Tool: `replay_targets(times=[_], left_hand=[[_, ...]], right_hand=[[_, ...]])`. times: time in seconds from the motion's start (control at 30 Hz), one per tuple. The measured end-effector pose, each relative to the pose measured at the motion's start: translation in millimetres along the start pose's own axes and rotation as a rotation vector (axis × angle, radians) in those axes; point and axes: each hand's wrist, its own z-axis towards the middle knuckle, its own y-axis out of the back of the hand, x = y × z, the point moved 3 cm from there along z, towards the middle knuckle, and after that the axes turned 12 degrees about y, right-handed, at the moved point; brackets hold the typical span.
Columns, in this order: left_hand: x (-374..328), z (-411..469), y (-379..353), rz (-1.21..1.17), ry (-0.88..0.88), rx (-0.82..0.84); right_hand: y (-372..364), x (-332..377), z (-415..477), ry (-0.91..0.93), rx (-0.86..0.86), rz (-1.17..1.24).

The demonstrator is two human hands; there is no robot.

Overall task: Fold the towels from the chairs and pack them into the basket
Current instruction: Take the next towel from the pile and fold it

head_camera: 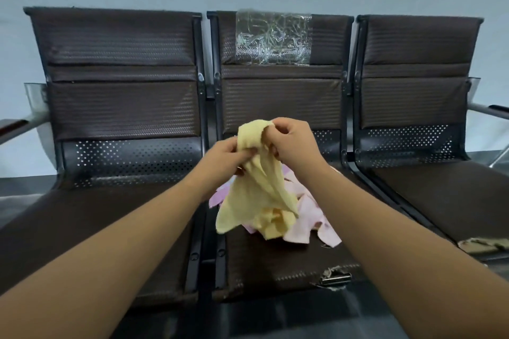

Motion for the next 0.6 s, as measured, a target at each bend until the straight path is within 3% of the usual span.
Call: replay_targets(times=[0.1,0.2,0.3,0.43,0.5,0.6], left_hand=[[-13,-17,22,-0.387,0.071,-0.037],[-21,-34,43,-0.617,0.164,-0.107],[-14,-45,64,-0.661,0.209,-0.124],[27,-56,90,-0.755,0.244,-0.192],[58,-68,97,-0.63,0.317,-0.272],[89,-89,104,0.002,0.351,-0.334]], right_hand=[[-7,-7,-18,-0.154,0.168,0.118],[-24,-23,-45,-0.229,0.445,0.022],[-36,-21,-53,-0.241,0.435,0.035],[-58,3,-55,-0.404,0.331,0.417],[-74,15,-58,-0.497,0.281,0.561],[-95,23,-61,-0.522,0.239,0.608]])
